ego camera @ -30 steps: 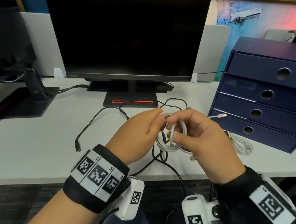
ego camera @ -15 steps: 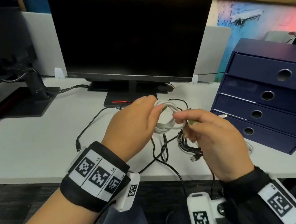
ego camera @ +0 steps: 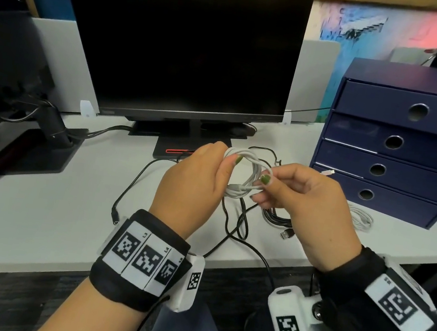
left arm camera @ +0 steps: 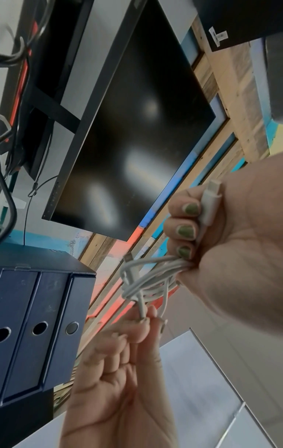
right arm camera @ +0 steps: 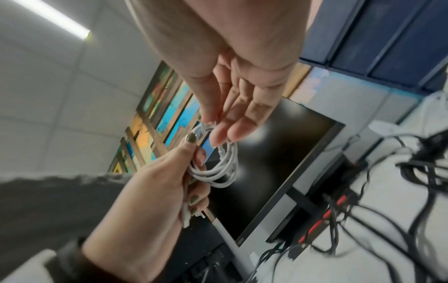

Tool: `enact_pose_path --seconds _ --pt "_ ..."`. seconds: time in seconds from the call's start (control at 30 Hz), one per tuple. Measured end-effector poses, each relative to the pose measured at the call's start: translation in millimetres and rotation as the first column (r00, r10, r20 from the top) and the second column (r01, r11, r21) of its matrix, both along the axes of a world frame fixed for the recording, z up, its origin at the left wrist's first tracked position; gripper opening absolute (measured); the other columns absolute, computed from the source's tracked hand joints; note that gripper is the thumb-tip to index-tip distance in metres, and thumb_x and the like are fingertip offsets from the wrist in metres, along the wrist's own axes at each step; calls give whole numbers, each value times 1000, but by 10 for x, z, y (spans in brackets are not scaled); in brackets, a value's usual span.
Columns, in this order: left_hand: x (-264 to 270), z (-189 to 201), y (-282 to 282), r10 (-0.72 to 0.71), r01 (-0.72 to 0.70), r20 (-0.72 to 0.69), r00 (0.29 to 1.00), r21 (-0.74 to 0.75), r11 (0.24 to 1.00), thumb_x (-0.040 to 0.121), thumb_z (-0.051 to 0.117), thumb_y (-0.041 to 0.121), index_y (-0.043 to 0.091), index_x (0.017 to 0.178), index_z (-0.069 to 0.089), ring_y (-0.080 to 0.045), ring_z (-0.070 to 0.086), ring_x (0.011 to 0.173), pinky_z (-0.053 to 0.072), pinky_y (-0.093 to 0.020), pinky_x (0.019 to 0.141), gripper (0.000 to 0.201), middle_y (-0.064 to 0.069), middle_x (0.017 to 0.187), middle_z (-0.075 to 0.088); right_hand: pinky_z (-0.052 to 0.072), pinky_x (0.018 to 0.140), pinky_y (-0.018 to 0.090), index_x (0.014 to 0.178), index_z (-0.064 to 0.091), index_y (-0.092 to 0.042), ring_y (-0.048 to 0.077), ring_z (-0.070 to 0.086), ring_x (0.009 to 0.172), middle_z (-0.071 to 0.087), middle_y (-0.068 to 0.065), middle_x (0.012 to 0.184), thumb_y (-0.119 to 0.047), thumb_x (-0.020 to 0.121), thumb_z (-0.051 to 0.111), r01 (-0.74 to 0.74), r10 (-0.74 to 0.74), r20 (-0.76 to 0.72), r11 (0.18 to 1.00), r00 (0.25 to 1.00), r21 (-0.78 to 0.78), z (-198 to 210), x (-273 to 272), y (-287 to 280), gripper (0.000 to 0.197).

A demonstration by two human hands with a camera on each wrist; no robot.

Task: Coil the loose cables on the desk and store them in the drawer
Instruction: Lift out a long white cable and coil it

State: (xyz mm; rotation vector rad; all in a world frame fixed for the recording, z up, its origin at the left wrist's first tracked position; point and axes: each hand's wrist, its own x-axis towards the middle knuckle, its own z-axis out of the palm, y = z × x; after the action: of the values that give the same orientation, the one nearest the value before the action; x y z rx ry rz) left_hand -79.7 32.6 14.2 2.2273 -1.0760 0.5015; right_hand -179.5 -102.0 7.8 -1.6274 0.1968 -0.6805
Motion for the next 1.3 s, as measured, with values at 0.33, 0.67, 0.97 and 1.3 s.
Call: enact_pose_path --seconds 0.33,0.67,0.97,1.3 --pt "33 8 35 -12 10 51 999 25 1000 94 18 44 16 91 46 -17 46 65 45 -36 59 40 6 77 43 45 59 32 90 69 -11 13 52 49 62 4 66 -14 89 61 -58 61 -41 995 997 78 3 -1 -31 8" --pt "-39 -19 -22 -165 126 -207 964 -189 974 99 22 43 14 79 48 -14 50 66 41 -31 61 43 6 64 45 52 74 11 99 69 -23 -1 67 76 72 -9 84 -12 88 64 186 -219 -88 940 972 -287 -60 1 -54 16" --pt "-84 -67 -65 -282 227 -252 926 -226 947 100 27 40 15 82 50 -11 49 64 44 -36 61 39 5 68 49 53 82 29 97 75 -21 10 69 85 75 -1 89 -20 86 68 40 -50 -169 997 984 -63 -46 37 18 13" --pt "-36 -89 -60 -160 148 -161 974 -82 986 100 25 41 19 90 49 -9 49 70 42 -28 61 34 7 74 48 56 72 29 109 59 -7 22 71 79 73 16 90 0 86 61 -126 135 12 884 991 450 -21 35 42 24"
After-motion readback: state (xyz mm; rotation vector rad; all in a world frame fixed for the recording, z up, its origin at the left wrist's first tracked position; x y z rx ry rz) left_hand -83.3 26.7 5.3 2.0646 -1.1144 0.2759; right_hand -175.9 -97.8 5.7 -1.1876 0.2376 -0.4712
